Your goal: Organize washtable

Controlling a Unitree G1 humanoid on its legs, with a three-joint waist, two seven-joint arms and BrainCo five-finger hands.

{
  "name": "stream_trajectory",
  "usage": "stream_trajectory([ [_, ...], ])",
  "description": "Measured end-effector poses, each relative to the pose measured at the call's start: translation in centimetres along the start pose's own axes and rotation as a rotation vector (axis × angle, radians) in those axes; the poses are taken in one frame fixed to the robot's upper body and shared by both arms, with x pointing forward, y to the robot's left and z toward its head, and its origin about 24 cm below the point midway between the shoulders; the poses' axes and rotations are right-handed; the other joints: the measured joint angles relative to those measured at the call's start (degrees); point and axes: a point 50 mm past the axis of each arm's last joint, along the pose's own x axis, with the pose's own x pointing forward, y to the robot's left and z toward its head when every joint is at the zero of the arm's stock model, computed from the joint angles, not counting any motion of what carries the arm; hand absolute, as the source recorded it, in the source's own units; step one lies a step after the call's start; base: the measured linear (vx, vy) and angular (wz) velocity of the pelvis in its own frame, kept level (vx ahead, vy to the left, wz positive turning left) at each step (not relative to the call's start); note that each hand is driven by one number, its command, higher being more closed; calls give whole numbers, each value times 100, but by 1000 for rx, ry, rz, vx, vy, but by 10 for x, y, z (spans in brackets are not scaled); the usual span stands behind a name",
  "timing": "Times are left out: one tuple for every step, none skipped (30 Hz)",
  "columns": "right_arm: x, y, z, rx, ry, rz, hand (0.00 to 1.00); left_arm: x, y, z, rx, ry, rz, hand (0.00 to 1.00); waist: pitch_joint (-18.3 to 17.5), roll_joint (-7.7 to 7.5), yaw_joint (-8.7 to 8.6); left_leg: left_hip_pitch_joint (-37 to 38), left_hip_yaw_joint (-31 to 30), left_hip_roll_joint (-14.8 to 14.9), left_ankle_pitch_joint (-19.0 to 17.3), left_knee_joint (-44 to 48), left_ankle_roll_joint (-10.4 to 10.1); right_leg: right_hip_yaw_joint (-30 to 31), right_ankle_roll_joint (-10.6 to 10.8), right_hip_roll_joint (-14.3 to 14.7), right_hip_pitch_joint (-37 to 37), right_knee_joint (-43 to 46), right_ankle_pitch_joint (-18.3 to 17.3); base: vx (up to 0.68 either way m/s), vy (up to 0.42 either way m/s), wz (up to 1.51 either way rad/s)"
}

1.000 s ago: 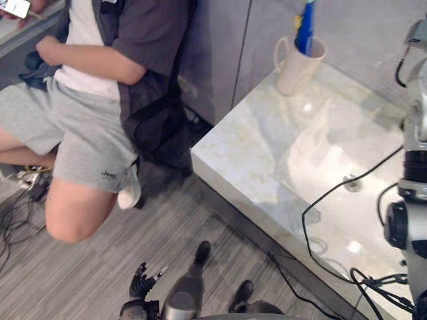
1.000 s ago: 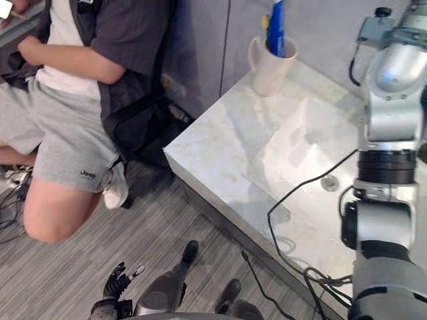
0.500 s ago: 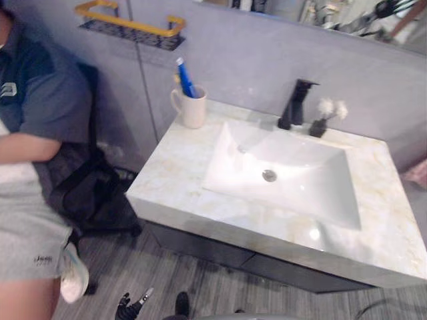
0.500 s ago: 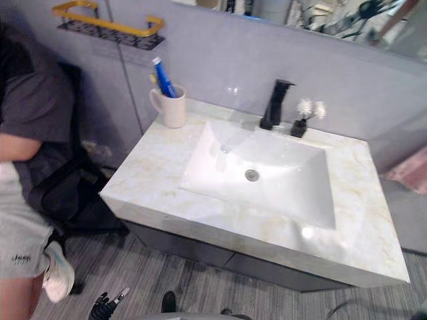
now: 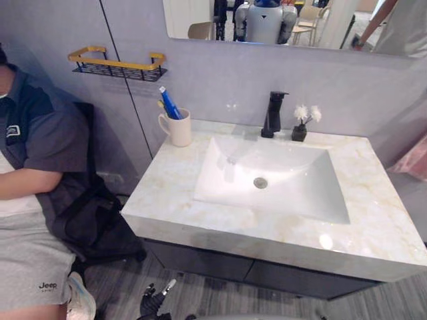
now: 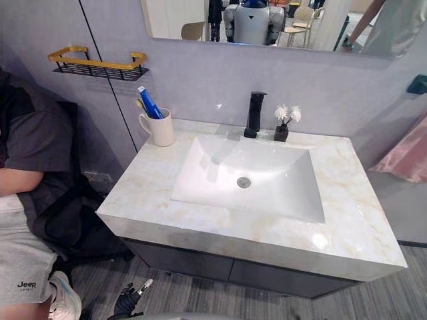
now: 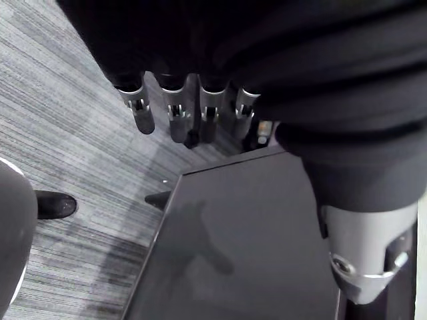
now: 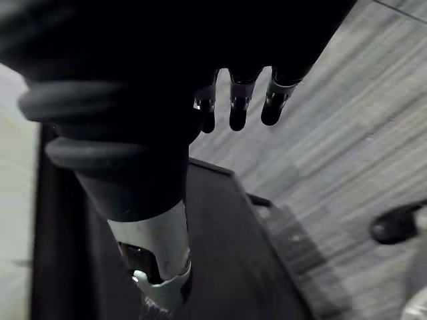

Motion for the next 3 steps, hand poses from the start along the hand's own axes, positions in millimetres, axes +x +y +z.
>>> stream_trajectory([
  [0, 0, -7, -8, 32, 15, 0, 0, 0, 0, 6, 1, -3, 0, 24, 5, -2, 1, -36, -32, -16, 0, 5, -34, 18, -29, 61, -15, -11, 115, 36, 16],
  [-1, 0, -13, -25, 59, 28, 0, 0, 1, -1, 11, 6, -4, 0, 37, -9, -2, 6, -79, -72, -7, 0, -9, -90, 45, -84, 102, -7, 17, 122, 42, 20],
  [-1, 0, -16, -36, 70, 32, 0, 1, 0, -1, 17, 5, -6, 0, 47, -22, -4, 16, -115, -94, -4, 0, -12, -123, 57, -86, 132, -7, 18, 86, 31, 14],
])
